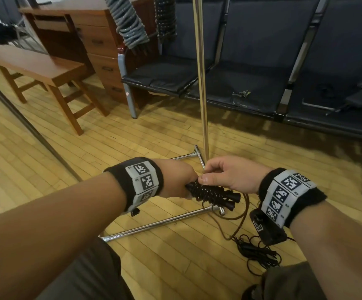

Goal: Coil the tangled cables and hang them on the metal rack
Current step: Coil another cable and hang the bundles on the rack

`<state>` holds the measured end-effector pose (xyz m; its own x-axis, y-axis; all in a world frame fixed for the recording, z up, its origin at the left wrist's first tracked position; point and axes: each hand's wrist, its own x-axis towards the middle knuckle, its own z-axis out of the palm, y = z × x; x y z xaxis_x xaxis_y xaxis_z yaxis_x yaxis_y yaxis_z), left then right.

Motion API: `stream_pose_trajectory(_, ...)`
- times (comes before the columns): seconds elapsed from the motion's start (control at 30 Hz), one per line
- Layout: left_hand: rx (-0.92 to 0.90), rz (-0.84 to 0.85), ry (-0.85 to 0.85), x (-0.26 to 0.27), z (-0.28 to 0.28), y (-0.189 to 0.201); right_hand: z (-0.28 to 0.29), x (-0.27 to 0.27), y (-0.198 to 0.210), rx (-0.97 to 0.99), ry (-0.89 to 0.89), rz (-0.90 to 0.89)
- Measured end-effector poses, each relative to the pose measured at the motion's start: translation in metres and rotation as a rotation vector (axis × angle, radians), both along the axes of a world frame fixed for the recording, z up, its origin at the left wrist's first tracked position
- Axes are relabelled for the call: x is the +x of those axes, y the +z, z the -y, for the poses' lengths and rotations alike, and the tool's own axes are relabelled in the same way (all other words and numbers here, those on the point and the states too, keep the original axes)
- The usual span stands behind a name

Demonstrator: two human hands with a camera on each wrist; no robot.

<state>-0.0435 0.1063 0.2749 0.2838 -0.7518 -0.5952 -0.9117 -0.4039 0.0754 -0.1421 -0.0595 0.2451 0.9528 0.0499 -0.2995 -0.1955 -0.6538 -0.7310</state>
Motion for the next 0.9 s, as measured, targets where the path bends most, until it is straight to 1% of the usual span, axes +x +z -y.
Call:
stream_pose_trajectory(0.1, -0.027, 0.025, -0.011, 0.0, -0.008, 0.003, -0.007, -0.001, -0.001, 0.202, 0.022, -0.114)
stream_pose_trajectory(0.13, -0.036, 0.04, -0.017, 0.0, -0.009, 0.004, -0.01, -0.002, -0.001, 0.23, 0.025, -0.134)
stream_pose_trajectory(0.23, -0.096, 0.08, -0.013, 0.0, -0.009, 0.005, -0.015, -0.002, -0.002, 0.22, 0.008, -0.168)
stream_pose_trajectory(0.3, -0.156, 0.085, 0.036, 0.001, -0.006, 0.003, -0.016, -0.001, -0.002, 0.247, -0.027, -0.166)
stream_pose_trajectory(0.33, -0.213, 0.086, 0.084, 0.003, -0.005, 0.0, -0.015, 0.0, -0.001, 0.258, -0.041, -0.145)
stream_pose_trajectory(0.37, -0.313, 0.085, 0.154, 0.005, -0.005, -0.004, -0.014, 0.0, -0.001, 0.267, -0.057, -0.12)
stream_pose_trajectory(0.43, -0.612, 0.045, 0.378, 0.01, -0.006, -0.013, -0.012, 0.0, 0.001, 0.304, -0.11, -0.078)
stream_pose_trajectory(0.47, -0.74, 0.005, 0.514, 0.014, -0.006, -0.017, -0.011, 0.0, 0.001, 0.329, -0.147, -0.056)
stream_pose_trajectory(0.5, -0.816, -0.052, 0.646, 0.016, -0.006, -0.019, -0.01, 0.0, 0.002, 0.352, -0.187, -0.03)
stream_pose_trajectory(0.53, -0.848, -0.134, 0.75, 0.018, -0.006, -0.021, -0.009, 0.0, 0.002, 0.374, -0.233, -0.001)
stream_pose_trajectory(0.57, -0.833, -0.24, 0.806, 0.019, -0.005, -0.025, -0.009, 0.001, 0.002, 0.39, -0.285, 0.024)
stream_pose_trajectory(0.6, -0.789, -0.352, 0.801, 0.019, -0.004, -0.029, -0.009, 0.001, 0.002, 0.393, -0.337, 0.046)
stream_pose_trajectory(0.63, -0.734, -0.448, 0.755, 0.016, -0.004, -0.032, -0.008, 0.001, 0.002, 0.381, -0.385, 0.063)
stream_pose_trajectory(0.7, -0.653, -0.581, 0.665, 0.009, -0.001, -0.035, -0.008, 0.002, 0.001, 0.358, -0.462, 0.087)
stream_pose_trajectory(0.77, -0.684, -0.699, 0.648, 0.003, 0.004, -0.035, -0.01, 0.003, -0.001, 0.367, -0.51, 0.109)
stream_pose_trajectory(0.87, -0.752, -0.753, 0.688, -0.003, 0.01, -0.032, -0.013, 0.004, -0.001, 0.407, -0.549, 0.156)
stream_pose_trajectory(0.9, -0.756, -0.761, 0.692, -0.003, 0.011, -0.031, -0.012, 0.004, 0.0, 0.383, -0.546, 0.175)
